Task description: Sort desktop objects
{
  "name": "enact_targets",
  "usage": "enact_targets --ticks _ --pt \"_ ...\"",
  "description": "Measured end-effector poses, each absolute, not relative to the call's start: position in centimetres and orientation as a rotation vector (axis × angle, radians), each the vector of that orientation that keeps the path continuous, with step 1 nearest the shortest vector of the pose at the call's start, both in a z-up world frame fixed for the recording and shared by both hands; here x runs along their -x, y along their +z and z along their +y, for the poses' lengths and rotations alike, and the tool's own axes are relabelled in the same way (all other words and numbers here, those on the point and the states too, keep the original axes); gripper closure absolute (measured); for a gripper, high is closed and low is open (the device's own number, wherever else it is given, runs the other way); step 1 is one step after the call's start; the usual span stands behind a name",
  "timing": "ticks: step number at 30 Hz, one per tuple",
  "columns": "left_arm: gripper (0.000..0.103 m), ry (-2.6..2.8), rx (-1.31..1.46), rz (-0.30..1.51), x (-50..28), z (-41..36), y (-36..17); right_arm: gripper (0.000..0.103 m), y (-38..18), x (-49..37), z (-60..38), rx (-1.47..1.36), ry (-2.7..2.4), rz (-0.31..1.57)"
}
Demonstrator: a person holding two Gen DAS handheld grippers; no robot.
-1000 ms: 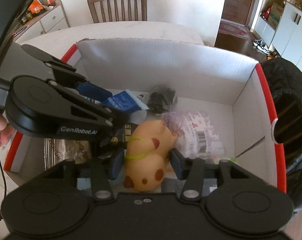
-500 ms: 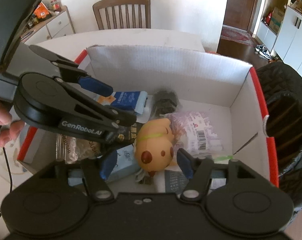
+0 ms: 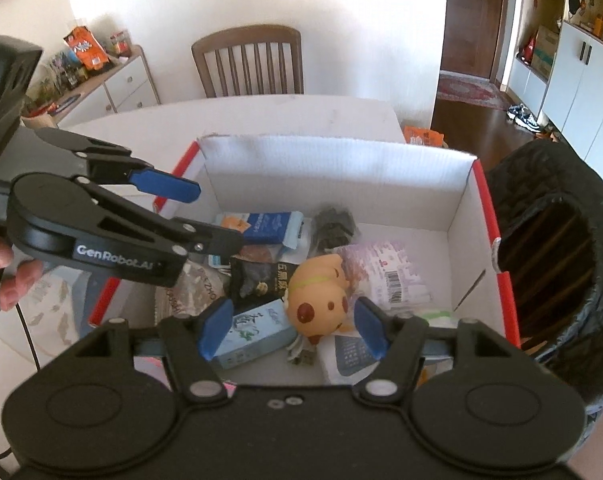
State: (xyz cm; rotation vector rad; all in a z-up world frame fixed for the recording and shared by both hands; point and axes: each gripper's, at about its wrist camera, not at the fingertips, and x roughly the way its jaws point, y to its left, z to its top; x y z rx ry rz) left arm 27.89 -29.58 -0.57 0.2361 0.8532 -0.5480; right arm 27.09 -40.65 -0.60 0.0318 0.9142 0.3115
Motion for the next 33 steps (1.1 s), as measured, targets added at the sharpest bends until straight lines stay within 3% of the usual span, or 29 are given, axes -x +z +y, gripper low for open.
enact_targets --ticks 16,25,28,33 --pt "0.032 -0.528 -0.218 0.758 -22.7 -27.8 2.5 0.026 0.8 -23.9 -40.9 -0.069 0.297 0.831" --pt "0.016 -0.501 -0.197 0.742 -20.6 -26.2 2.6 0.024 0.5 -22.3 -40.9 -0.089 0.237 0.789" --pt "0.002 -0.499 -0.209 0.73 -19.7 -25.9 2.6 0.024 0.4 -21.7 -41.0 -0.104 0.215 0.773" --pt "0.0 -0.497 -0.212 0.716 -18.1 -25.4 2.7 0.023 0.4 -20.6 -40.9 -0.122 0.187 0.747"
